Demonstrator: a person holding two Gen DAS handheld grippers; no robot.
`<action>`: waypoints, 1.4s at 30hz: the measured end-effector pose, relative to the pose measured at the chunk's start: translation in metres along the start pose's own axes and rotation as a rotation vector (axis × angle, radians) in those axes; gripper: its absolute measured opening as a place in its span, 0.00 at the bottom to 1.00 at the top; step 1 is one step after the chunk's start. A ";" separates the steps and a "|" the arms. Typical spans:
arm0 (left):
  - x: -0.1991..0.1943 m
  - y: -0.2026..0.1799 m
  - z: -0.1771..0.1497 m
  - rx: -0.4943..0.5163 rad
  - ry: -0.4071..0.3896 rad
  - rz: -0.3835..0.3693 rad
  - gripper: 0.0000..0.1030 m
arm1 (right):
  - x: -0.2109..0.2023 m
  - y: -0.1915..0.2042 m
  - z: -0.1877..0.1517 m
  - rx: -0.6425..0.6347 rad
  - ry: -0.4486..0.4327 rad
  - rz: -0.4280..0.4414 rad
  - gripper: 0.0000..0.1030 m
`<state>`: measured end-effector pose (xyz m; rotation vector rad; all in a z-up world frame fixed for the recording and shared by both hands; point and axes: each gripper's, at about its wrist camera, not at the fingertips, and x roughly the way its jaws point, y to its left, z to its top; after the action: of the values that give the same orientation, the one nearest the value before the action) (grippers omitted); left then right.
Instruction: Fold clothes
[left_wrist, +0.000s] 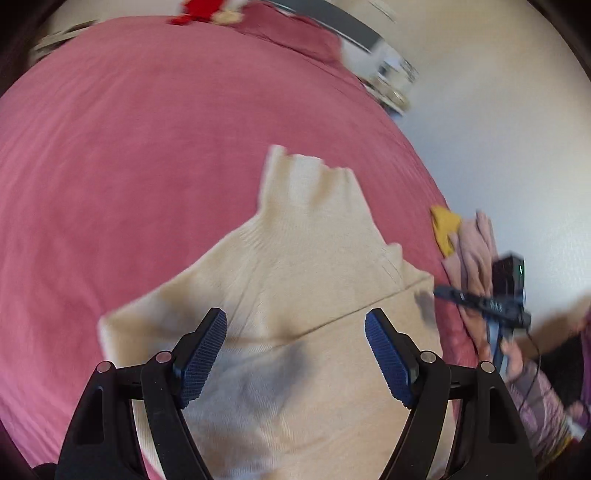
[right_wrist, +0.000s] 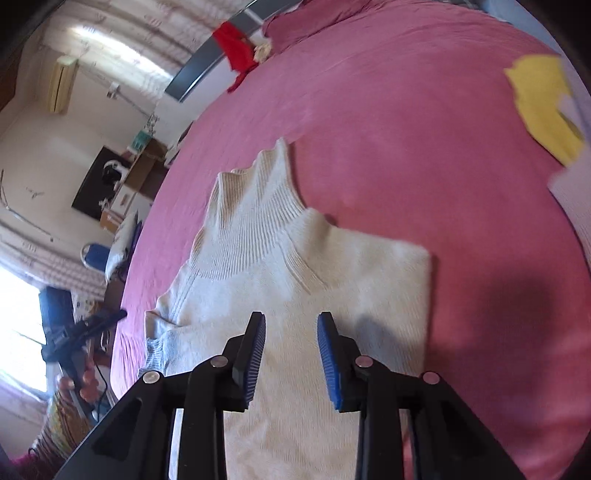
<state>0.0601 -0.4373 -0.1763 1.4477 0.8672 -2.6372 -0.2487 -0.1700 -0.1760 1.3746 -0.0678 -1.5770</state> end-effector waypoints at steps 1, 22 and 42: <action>0.015 -0.003 0.014 0.033 0.039 0.010 0.77 | 0.009 0.002 0.011 -0.019 0.021 0.001 0.29; 0.170 0.022 0.157 0.314 0.295 -0.096 0.76 | 0.131 -0.033 0.170 -0.133 0.203 0.187 0.30; 0.176 0.027 0.156 0.267 0.260 -0.169 0.07 | 0.155 -0.020 0.185 -0.253 0.200 0.171 0.05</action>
<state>-0.1546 -0.4901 -0.2607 1.8946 0.6986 -2.8192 -0.3811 -0.3646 -0.2332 1.2835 0.1289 -1.2541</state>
